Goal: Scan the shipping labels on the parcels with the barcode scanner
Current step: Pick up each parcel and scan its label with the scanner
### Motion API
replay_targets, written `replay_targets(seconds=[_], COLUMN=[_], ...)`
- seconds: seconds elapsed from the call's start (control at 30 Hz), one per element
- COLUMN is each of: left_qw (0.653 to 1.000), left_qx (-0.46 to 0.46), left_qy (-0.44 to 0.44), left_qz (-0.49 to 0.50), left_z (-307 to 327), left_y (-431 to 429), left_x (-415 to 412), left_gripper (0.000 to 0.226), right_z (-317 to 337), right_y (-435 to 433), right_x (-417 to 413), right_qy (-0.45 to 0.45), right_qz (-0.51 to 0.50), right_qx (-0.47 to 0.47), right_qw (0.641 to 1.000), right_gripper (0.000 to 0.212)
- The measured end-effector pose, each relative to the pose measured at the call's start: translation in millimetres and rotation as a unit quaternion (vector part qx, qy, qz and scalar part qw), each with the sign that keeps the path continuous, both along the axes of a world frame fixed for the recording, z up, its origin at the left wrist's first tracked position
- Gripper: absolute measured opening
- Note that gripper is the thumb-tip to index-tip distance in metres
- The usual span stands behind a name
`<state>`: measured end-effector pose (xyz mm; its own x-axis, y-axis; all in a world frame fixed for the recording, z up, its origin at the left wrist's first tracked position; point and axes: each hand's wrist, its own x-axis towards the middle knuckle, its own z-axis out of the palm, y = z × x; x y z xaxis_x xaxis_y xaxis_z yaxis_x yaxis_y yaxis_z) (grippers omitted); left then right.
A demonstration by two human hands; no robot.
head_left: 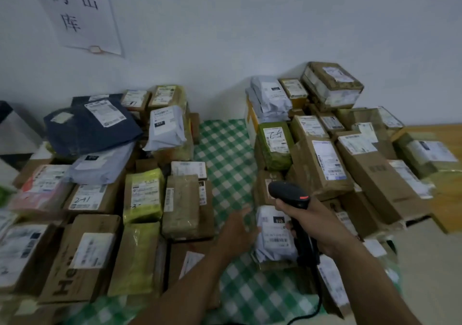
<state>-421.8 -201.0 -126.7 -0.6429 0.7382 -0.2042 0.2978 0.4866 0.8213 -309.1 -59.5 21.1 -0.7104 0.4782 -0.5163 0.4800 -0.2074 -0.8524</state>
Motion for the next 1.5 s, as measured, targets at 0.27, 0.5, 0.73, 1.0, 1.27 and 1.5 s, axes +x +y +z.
replay_targets(seconds=[0.27,0.5,0.73,1.0,1.27,1.5], left_qw=[0.984,0.942,0.907,0.878,0.867,0.863], left_qx=[-0.019,0.107,0.238,0.337,0.325,0.344], left_qy=[-0.096,-0.195,-0.181,-0.190,-0.199,-0.134], left_qz=[0.149,0.250,0.295,0.281,0.320,0.345], left_z=[-42.6,0.2,58.4,89.1,106.7,124.1], left_y=[27.2,20.4,-16.6,-31.2,-44.0,-50.7], left_x=[65.2,83.3,102.1,114.1,115.0,108.0], left_gripper=[0.016,0.020,0.030,0.052,0.033,0.050], right_z=[-27.7,-38.8,-49.5,-39.4,-25.4,-12.8], right_y=[13.3,23.7,9.0,-5.1,-17.9,-20.7], right_x=[67.7,94.1,83.7,71.7,58.8,55.2], right_qy=[0.001,0.035,0.099,0.147,0.179,0.207], right_qz=[-0.034,-0.032,-0.029,-0.069,-0.068,-0.036], right_qx=[0.015,0.030,0.075,-0.001,0.003,0.022], right_qw=[0.999,0.998,0.992,0.987,0.982,0.977], right_gripper=[0.021,0.021,0.040,0.049,0.049,0.053])
